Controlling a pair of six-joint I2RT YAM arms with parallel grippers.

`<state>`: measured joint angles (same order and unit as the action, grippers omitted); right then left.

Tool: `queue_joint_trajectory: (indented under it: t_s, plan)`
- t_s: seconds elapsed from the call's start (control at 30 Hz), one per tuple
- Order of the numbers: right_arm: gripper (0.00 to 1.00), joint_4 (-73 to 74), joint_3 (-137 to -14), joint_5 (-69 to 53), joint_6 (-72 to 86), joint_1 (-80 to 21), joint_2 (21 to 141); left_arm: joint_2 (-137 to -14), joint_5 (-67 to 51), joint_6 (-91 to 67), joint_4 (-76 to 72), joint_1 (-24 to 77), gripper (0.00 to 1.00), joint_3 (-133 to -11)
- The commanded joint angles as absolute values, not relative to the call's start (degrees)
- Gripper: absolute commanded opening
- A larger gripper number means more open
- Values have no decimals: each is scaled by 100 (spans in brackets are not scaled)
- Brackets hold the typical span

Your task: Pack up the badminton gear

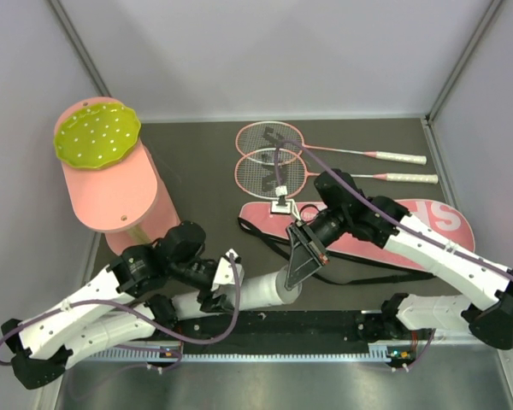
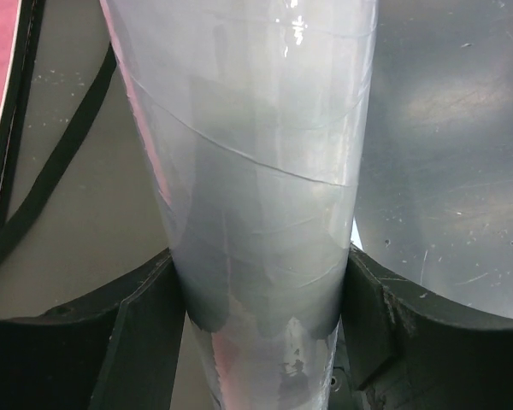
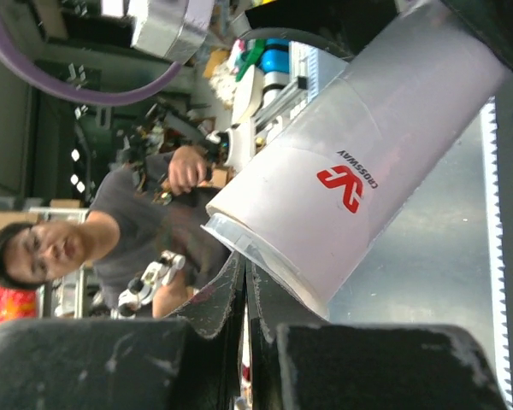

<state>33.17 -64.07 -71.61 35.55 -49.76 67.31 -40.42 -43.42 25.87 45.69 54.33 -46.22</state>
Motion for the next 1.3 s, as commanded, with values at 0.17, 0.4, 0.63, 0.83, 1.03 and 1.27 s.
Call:
queue_joint_trajectory:
  t_s: [0.17, 0.4, 0.63, 0.83, 1.03, 1.27]
  plan:
    - [0, 3729, -6574, -4720, 3251, -5659, 7014, -3982, -4335, 2453, 2145, 5537, 0, -5256]
    - [0, 3190, -6521, -4651, 3367, -5915, 6856, -3894, -4552, 2435, 1723, 5537, 0, -5011]
    - [5, 3313, -6820, -3167, 3015, -5871, 6373, -3534, -3791, 1750, 731, 5537, 0, -4308]
    - [16, 3349, -7189, -2067, 2953, -5853, 6196, -3358, -2656, 1503, 220, 5537, 0, -3999]
    - [24, 3541, -7883, -1513, 2699, -5845, 6100, -3392, -2417, 1617, -185, 5537, 0, -3815]
    - [34, 3937, -8113, -800, 2514, -5845, 5240, -3296, -2153, 1889, -26, 5537, 0, -3604]
